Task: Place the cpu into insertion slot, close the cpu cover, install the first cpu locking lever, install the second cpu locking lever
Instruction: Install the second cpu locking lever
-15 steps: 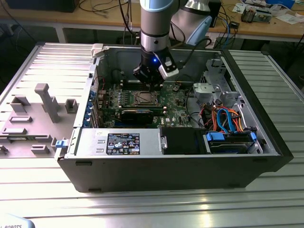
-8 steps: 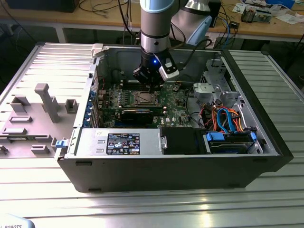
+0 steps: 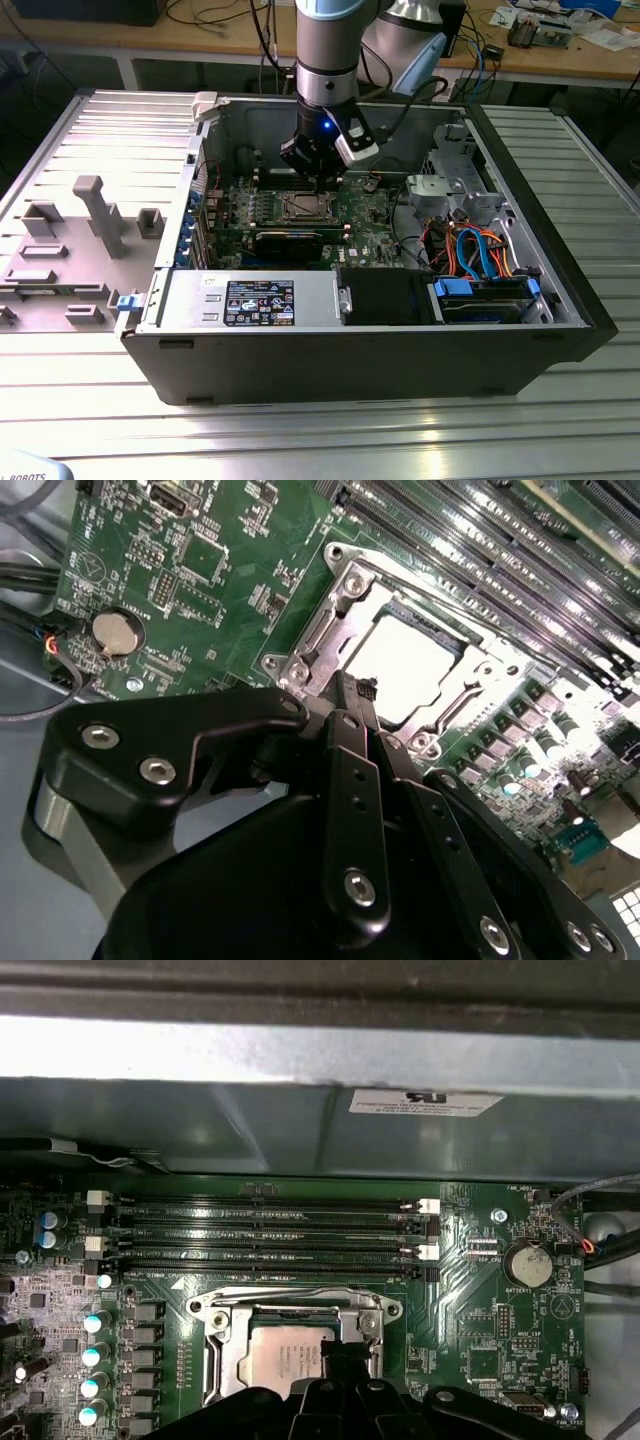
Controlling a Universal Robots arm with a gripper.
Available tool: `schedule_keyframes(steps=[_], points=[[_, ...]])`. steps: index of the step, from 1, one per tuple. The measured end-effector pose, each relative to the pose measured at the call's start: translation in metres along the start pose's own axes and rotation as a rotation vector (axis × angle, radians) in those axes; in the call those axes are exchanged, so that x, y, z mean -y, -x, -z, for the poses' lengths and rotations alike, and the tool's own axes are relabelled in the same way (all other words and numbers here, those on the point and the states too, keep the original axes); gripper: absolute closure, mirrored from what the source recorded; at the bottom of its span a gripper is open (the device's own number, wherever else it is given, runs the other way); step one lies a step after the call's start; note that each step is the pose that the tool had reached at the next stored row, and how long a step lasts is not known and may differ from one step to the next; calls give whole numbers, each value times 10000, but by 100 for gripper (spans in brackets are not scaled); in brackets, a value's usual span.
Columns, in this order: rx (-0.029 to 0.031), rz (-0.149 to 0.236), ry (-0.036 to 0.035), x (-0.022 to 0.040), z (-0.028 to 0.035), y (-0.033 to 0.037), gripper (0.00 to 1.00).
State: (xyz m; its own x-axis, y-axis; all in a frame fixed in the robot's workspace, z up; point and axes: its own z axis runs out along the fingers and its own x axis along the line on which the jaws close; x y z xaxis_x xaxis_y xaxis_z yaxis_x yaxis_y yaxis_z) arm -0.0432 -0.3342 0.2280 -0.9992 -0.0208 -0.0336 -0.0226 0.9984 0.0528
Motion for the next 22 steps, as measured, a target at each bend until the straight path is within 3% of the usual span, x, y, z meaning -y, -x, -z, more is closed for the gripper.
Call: schedule_keyframes(steps=[3,18,22], points=[[1,0,1,37,1,-1,89],[1,0,0,49,2,-1,89],[0,1,-1,103,5,-2,89]])
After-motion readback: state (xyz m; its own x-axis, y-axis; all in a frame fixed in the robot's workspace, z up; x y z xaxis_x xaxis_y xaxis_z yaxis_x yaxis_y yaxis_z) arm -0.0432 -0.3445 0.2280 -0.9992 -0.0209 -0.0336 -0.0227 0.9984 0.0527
